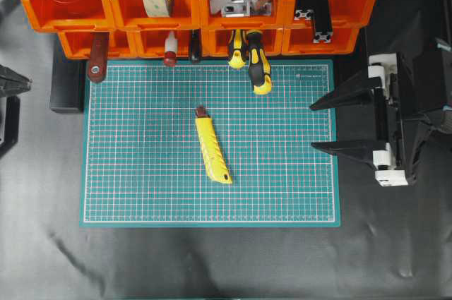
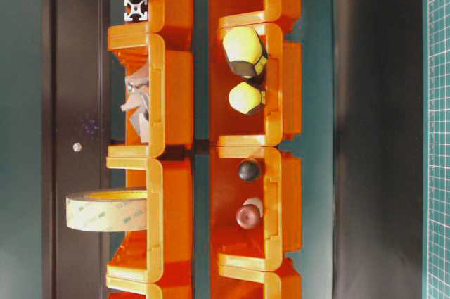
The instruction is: Pick cutter from container rack with right arm.
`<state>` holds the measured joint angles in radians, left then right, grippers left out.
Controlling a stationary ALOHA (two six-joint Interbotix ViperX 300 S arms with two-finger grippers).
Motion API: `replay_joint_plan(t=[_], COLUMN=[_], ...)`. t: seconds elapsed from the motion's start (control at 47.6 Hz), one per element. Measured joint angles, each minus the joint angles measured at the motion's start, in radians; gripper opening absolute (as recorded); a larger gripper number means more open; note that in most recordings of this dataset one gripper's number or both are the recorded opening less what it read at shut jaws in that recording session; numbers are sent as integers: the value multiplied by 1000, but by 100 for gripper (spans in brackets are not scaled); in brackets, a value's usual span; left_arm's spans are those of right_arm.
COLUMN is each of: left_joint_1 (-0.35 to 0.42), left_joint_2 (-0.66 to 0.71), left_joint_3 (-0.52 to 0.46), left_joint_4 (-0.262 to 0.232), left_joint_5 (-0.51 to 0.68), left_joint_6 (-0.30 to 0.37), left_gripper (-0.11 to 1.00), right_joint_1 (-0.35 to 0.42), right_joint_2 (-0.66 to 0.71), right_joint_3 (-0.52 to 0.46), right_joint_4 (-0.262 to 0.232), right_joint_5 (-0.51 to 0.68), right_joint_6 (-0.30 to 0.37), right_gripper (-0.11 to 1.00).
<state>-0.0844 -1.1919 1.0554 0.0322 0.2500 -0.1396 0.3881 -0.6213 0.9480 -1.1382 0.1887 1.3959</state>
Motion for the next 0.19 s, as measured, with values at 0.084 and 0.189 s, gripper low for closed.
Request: replay_joint_plan(t=[0.084,0.189], left_joint_1=[0,0], left_joint_2=[0,0], left_joint_3=[-2,-2], left_joint_4=[2,0], left_joint_5=[0,-2], left_joint_6=[0,0], left_gripper=[1,1], right_joint_1=[0,-2], right_joint_2=[2,0], right_joint_3=[2,3], right_joint_4=[5,6], right_joint_5=[-2,-2], right_joint_6=[0,0], right_gripper=[66,66])
